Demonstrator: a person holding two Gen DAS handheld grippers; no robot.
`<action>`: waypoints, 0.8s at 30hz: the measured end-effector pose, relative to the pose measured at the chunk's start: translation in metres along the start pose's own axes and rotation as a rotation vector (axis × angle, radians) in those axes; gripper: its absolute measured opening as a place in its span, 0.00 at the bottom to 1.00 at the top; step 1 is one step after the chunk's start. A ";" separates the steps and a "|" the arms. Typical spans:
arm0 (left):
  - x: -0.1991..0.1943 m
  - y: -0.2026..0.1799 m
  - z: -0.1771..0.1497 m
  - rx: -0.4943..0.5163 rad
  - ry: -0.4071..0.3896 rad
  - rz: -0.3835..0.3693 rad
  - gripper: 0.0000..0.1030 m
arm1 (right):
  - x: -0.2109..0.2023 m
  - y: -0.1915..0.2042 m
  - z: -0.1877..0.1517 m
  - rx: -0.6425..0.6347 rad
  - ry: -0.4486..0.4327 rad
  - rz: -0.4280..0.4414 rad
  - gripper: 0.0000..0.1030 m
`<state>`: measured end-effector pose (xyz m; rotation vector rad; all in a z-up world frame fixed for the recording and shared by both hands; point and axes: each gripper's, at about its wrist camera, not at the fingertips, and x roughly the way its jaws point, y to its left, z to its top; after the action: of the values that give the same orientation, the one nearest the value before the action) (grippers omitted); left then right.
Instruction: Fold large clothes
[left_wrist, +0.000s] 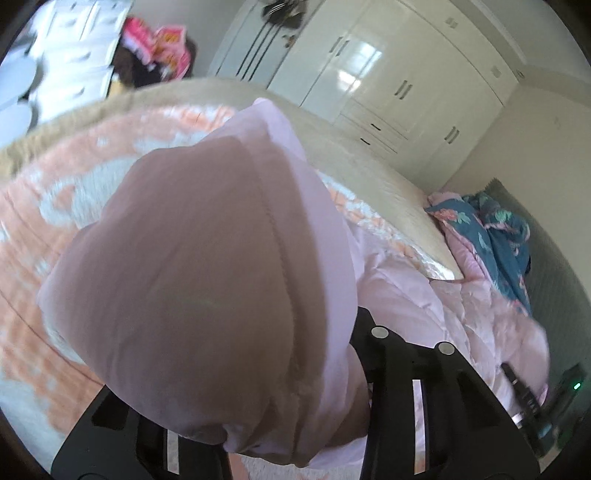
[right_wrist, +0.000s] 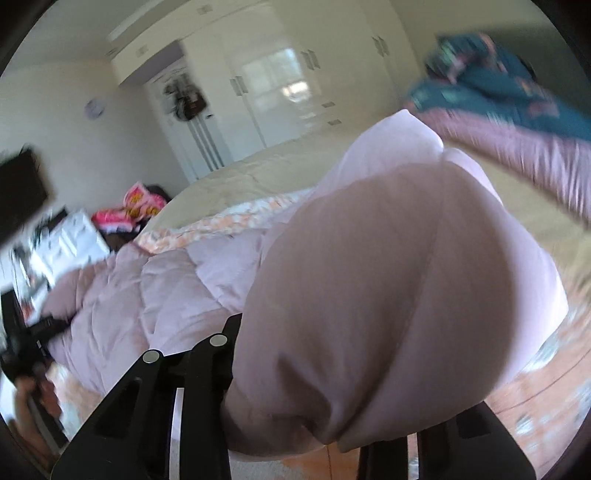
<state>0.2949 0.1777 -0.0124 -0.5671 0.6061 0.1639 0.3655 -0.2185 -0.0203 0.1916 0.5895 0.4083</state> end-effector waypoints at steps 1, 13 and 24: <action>-0.009 -0.003 0.001 0.019 -0.005 0.000 0.28 | -0.008 0.008 0.003 -0.042 -0.010 0.002 0.29; -0.080 0.000 -0.034 0.108 0.021 0.019 0.28 | -0.081 0.038 -0.029 -0.188 -0.004 0.007 0.28; -0.124 0.006 -0.068 0.118 0.032 0.016 0.28 | -0.135 0.035 -0.065 -0.177 0.016 0.013 0.28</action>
<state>0.1580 0.1479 0.0109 -0.4518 0.6468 0.1337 0.2150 -0.2402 0.0042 0.0225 0.5650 0.4727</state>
